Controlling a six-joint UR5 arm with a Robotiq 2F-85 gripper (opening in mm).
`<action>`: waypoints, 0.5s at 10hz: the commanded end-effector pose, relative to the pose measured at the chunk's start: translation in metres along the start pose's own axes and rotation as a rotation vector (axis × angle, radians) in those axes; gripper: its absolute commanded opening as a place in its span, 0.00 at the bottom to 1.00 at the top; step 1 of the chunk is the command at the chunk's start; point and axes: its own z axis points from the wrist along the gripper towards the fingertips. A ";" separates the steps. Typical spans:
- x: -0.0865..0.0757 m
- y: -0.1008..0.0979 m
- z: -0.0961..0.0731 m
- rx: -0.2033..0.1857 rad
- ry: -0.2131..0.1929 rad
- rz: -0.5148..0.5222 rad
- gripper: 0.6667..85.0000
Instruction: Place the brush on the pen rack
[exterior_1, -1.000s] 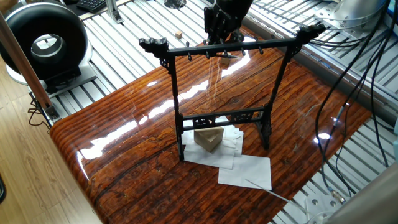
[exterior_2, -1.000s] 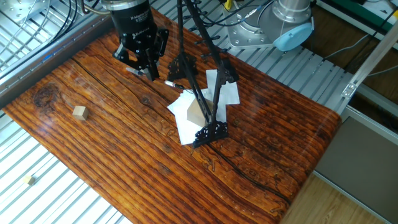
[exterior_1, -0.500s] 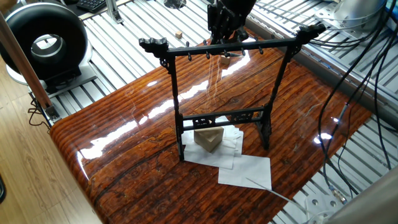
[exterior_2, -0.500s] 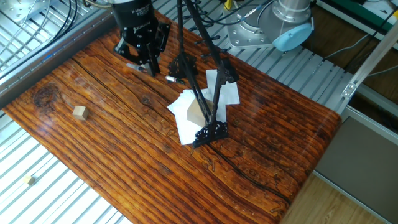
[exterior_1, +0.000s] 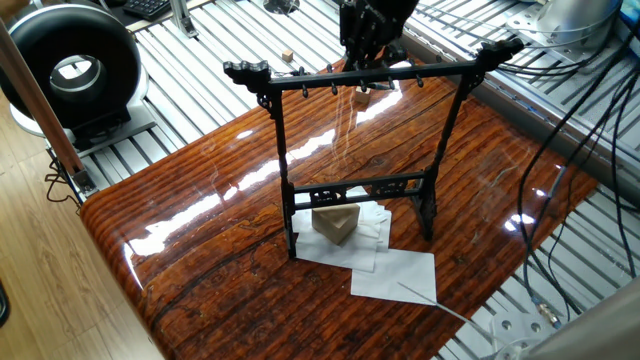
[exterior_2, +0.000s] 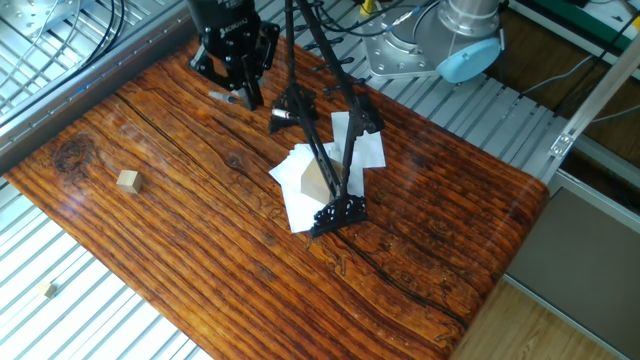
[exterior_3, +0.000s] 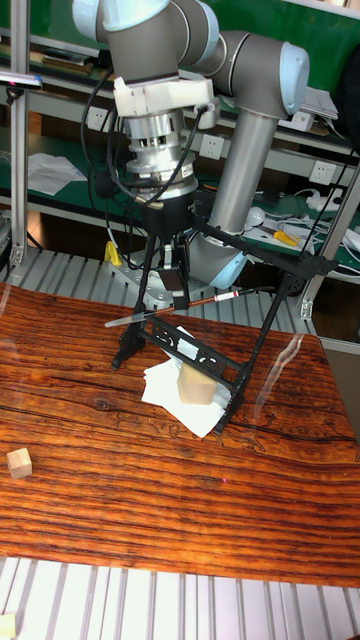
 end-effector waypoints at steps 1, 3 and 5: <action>0.000 0.007 -0.006 0.013 -0.026 0.004 0.00; 0.002 0.009 -0.007 0.015 -0.025 0.003 0.00; 0.002 0.011 -0.007 0.015 -0.034 0.011 0.00</action>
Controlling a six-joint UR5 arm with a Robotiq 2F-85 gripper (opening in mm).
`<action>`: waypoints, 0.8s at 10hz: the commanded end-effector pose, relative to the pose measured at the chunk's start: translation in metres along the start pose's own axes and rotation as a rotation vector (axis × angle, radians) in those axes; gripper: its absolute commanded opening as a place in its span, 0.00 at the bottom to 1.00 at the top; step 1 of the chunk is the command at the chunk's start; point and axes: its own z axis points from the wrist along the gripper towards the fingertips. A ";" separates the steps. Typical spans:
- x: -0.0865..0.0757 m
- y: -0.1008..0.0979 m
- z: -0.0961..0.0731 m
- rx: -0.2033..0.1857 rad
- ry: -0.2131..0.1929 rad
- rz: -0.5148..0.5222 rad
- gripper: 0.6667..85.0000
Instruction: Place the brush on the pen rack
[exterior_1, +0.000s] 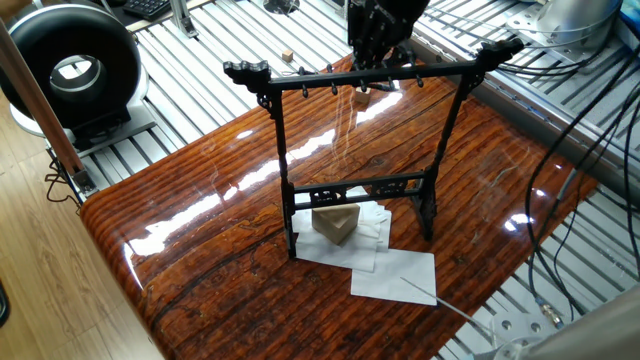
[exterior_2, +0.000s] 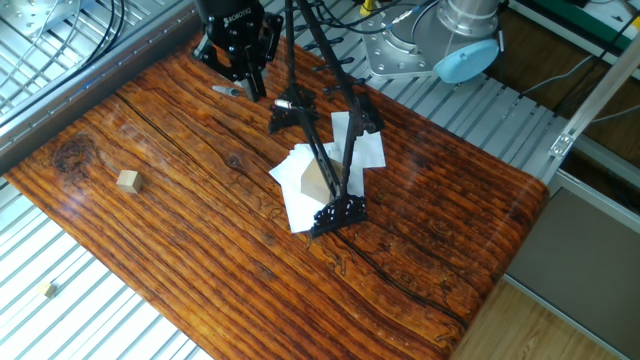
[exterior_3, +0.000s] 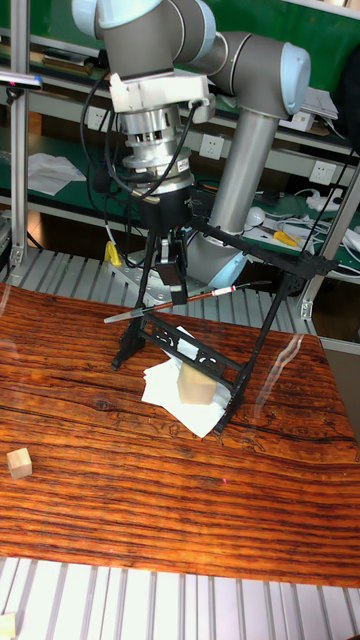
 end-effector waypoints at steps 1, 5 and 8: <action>-0.002 0.006 -0.003 0.006 -0.037 0.015 0.00; -0.008 0.010 -0.004 0.009 -0.074 0.015 0.00; -0.028 0.013 -0.003 -0.017 -0.139 -0.035 0.00</action>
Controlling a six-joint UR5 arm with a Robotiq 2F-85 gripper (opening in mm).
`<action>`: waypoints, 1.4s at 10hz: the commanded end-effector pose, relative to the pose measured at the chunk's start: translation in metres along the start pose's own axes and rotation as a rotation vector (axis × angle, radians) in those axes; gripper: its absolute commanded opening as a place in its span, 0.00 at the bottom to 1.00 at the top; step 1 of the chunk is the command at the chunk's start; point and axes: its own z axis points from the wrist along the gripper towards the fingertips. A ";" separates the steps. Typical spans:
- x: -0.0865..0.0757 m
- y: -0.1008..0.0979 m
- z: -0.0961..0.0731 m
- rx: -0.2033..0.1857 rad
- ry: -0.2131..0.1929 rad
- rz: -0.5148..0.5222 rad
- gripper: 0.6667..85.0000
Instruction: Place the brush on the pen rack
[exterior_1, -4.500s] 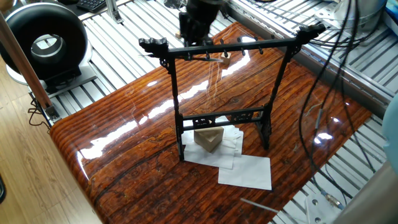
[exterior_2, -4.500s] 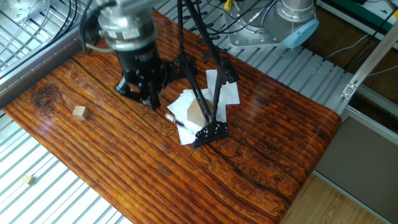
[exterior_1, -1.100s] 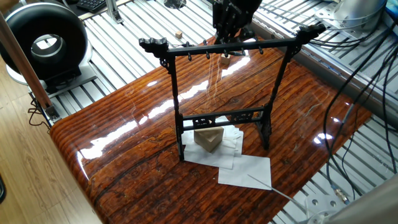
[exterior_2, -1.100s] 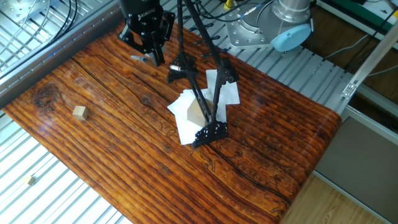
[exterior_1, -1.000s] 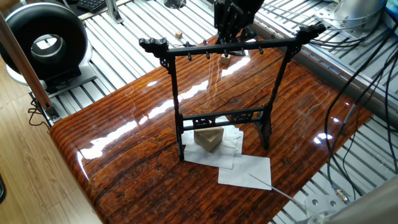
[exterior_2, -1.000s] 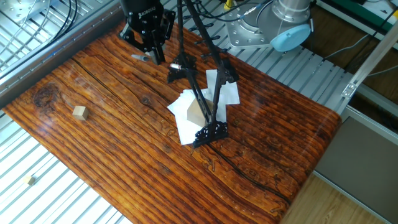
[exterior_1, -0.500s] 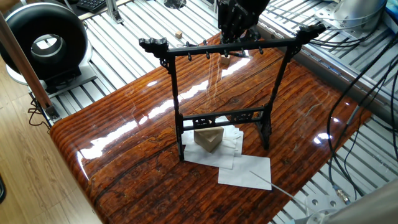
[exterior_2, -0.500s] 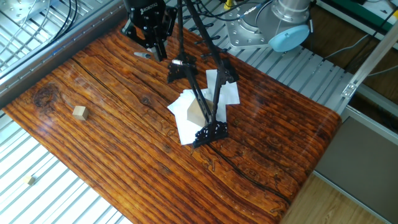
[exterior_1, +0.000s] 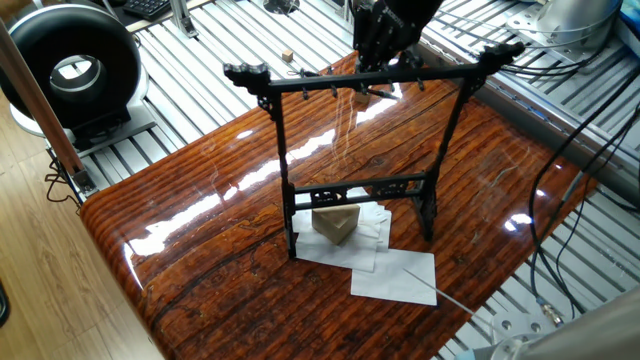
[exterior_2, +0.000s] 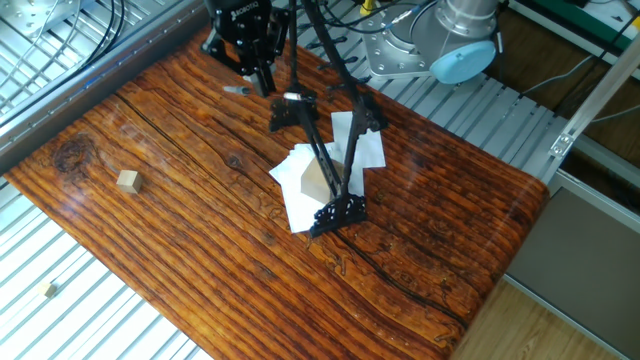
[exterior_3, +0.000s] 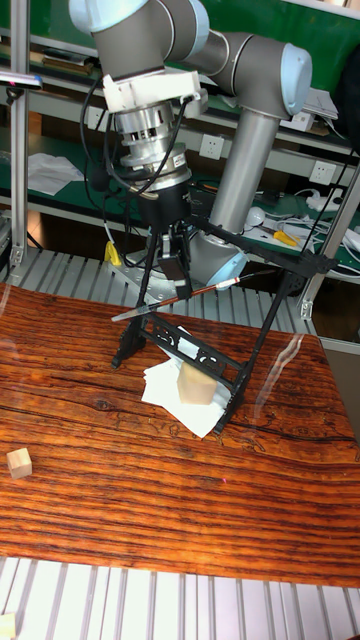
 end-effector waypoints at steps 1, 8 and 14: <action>-0.011 -0.003 0.002 -0.003 -0.044 -0.036 0.00; -0.007 -0.015 0.021 -0.004 -0.083 -0.106 0.00; 0.004 -0.023 0.029 -0.004 -0.040 -0.159 0.00</action>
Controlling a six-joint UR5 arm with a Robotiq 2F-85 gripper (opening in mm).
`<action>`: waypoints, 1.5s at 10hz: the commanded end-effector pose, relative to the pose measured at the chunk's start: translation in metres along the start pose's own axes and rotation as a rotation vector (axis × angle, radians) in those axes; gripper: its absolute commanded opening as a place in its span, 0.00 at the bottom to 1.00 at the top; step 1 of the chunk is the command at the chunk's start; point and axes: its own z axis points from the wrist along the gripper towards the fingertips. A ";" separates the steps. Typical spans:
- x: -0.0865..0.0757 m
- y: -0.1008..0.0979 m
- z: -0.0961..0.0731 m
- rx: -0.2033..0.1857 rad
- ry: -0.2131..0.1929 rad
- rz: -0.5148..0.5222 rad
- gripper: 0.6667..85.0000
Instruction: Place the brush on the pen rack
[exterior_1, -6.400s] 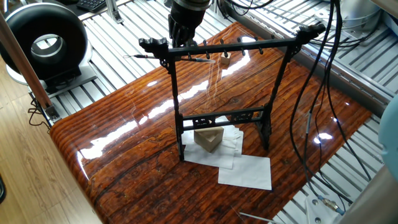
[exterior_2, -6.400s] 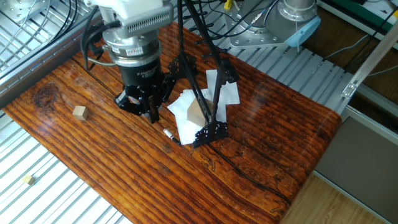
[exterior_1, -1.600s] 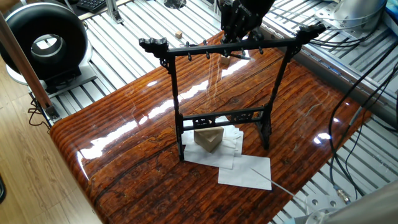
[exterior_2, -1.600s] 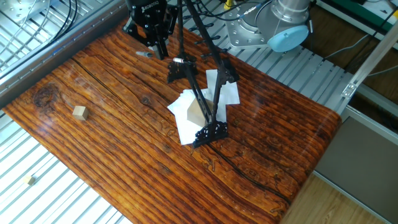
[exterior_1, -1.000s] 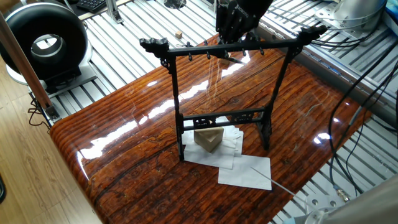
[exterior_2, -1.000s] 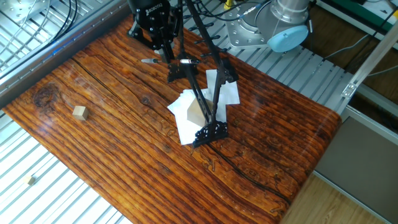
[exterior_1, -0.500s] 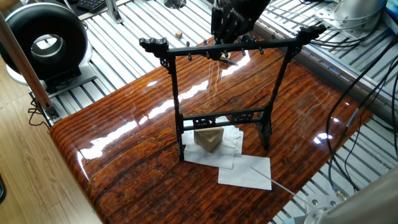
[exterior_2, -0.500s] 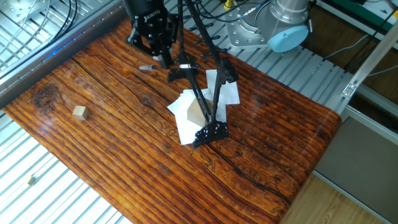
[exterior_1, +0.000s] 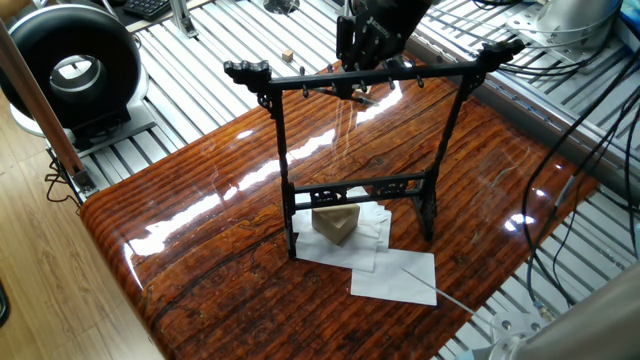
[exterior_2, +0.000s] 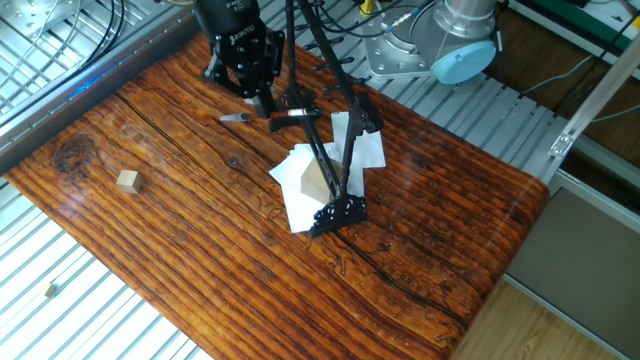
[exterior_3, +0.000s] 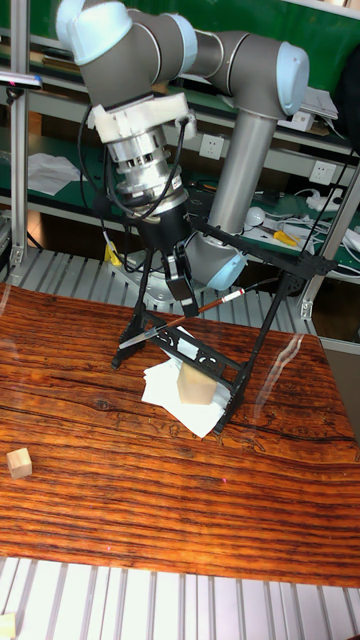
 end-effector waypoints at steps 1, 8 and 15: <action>-0.001 0.007 0.003 -0.052 -0.005 -0.054 0.00; 0.026 -0.008 0.016 -0.099 0.119 -0.403 0.00; 0.007 -0.008 0.029 -0.099 0.016 -0.434 0.00</action>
